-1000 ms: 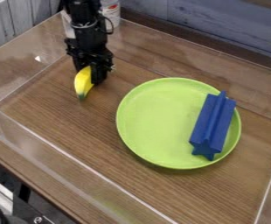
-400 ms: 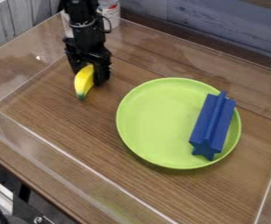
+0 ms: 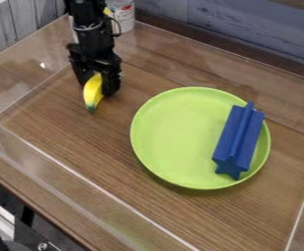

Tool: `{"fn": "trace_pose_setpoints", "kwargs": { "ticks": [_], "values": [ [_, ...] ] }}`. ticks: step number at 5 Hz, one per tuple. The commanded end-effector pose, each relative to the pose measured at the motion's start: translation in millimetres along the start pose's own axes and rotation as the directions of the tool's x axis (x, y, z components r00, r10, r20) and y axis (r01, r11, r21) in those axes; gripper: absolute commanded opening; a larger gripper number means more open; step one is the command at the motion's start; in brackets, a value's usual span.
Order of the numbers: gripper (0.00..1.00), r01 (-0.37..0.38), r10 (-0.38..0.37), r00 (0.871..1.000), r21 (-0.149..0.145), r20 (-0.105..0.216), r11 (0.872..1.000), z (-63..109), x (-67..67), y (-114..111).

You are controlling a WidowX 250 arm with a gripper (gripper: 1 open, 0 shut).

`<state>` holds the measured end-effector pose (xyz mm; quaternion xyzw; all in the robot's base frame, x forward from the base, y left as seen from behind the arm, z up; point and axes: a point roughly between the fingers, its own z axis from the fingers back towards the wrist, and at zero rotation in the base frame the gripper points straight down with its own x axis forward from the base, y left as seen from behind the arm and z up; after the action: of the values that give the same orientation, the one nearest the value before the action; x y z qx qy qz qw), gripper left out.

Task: Remove the banana from inside the green plate and put it on the table

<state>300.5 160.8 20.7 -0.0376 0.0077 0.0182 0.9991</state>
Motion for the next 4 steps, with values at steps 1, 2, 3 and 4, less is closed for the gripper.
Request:
{"fn": "trace_pose_setpoints", "kwargs": {
  "ticks": [1,2,3,4],
  "values": [
    [1.00,-0.015,0.014,0.999,0.016,0.051,1.000,23.3,1.9,5.2],
    [1.00,-0.019,0.019,0.999,0.010,0.049,1.000,26.7,0.5,4.7],
    [1.00,-0.023,0.023,0.999,0.004,0.049,1.000,30.6,-0.8,4.0],
    [1.00,-0.026,0.026,0.998,-0.002,0.050,1.000,35.6,-2.1,3.0]
  ]
}}
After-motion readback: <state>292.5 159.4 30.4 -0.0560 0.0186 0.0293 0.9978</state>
